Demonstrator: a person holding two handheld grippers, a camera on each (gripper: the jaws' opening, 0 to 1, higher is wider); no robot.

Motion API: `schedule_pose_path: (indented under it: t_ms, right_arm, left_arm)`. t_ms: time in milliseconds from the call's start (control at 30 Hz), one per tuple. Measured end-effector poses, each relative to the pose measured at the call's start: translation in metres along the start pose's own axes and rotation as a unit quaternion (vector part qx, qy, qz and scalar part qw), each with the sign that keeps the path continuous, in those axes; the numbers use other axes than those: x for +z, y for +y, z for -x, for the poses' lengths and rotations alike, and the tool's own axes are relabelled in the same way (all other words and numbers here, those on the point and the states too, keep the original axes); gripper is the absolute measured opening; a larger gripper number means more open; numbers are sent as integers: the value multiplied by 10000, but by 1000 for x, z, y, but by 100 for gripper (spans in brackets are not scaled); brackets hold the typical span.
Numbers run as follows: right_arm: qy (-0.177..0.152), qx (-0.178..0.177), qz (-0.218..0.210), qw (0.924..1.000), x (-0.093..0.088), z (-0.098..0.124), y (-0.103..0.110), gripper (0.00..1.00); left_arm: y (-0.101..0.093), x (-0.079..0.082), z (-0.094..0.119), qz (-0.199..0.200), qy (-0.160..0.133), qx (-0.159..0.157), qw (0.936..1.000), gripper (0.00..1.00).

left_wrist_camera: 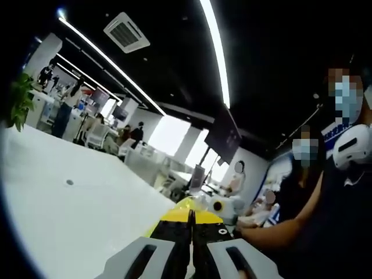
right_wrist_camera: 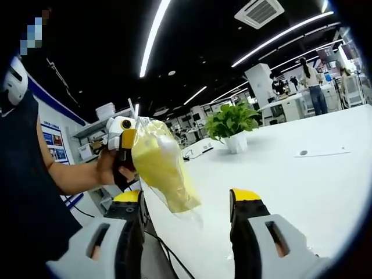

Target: Compare the silicone blocks by pressing each to a similar depth, holding the contact briefly, and releasing to observe deformation and rebound differences across the visible hardness samples.

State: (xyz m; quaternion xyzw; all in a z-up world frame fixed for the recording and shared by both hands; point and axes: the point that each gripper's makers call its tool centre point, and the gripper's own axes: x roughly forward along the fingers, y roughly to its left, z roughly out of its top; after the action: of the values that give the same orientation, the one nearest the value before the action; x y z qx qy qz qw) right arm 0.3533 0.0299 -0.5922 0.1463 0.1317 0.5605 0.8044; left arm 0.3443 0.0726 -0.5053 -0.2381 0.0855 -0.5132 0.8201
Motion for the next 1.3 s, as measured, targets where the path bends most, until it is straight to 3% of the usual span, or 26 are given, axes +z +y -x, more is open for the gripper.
schedule_pose_path:
  t_ms: [100,233,533,800,1000,1067,1300]
  right_arm:
    - [-24,-27,10,10000,1,0,-1,59]
    - [-55,-190,129,9997,1,0,-6,72]
    - [-105,-946,574,9938,7,20,-34,96]
    - [18,-1492,490,9876,-1,59,-55,96]
    - [172,-1923,834,9776,-14,88,-72,96]
    - [353,-2091,700,9748,-27,98,-79,96]
    - [280,-2294,575,9712,-36,120,-85,96]
  left_arm:
    - [0,3,0,10,-38,-8,10000,0]
    - [3,5,1,-8,-48,31,10000,0]
    - [15,7,4,164,-218,253,9993,0]
    - [30,6,11,347,-375,510,9974,0]
    - [44,-1,20,517,-415,745,9950,0]
    - [48,-4,22,572,-429,812,9941,0]
    - [60,-19,29,734,-426,985,9915,0]
